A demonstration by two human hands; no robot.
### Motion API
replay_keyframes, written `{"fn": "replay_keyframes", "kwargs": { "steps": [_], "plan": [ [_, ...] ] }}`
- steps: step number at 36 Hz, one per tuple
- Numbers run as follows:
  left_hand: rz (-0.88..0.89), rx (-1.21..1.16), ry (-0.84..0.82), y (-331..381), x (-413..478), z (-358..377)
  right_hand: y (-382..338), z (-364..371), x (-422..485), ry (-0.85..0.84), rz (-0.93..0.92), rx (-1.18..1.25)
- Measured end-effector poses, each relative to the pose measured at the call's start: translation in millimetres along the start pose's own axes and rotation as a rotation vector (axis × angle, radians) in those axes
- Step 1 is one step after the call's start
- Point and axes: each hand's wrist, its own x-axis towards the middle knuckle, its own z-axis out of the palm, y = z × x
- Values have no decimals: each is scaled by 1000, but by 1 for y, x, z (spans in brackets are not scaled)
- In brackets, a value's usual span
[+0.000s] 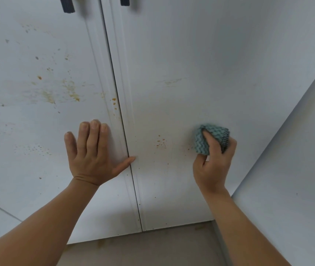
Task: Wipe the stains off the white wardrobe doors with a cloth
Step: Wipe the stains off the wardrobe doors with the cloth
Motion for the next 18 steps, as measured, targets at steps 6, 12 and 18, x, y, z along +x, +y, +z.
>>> {"fn": "replay_keyframes", "kwargs": {
  "steps": [6,12,18],
  "plan": [
    [-4,-8,7,1,1,0,-16,7,-2,-5,11,42],
    [-4,-7,20,1,1,1,-27,11,4,68,102,70],
    [-12,-17,24,1,0,1,-29,14,-3,29,78,76]
  ]
}}
